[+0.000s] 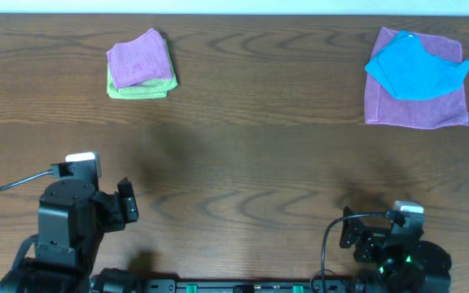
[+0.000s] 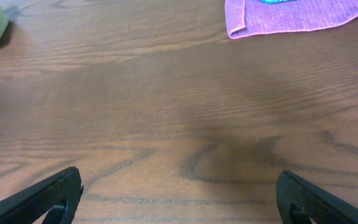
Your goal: Fold the cloth
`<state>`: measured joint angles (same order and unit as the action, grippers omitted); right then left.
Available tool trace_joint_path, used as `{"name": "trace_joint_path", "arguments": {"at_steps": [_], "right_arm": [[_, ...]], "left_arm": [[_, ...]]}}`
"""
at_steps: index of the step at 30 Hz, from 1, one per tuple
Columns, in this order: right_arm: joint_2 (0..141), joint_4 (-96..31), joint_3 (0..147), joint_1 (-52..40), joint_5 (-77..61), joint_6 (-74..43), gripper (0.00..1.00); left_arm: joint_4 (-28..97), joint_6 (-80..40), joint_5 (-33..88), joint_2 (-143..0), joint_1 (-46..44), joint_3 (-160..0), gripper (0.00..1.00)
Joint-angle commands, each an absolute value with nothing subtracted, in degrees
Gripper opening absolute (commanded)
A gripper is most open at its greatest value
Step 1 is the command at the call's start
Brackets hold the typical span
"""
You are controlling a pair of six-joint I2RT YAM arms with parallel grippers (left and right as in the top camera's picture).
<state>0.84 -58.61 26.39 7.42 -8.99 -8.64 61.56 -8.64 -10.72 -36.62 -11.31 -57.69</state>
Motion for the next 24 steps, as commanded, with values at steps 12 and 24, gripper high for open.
{"name": "trace_joint_path", "arguments": {"at_steps": [12, 24], "right_arm": [[0.4, -58.5, 26.3, 7.1, -8.8, -9.2, 0.99], [0.4, -58.5, 26.3, 7.1, -8.8, -9.2, 0.99]], "left_arm": [[54.2, -3.8, -9.5, -21.5, -11.2, -34.0, 0.95], [53.6, 3.5, 1.5, -4.3, -3.9, -21.4, 0.95]]}}
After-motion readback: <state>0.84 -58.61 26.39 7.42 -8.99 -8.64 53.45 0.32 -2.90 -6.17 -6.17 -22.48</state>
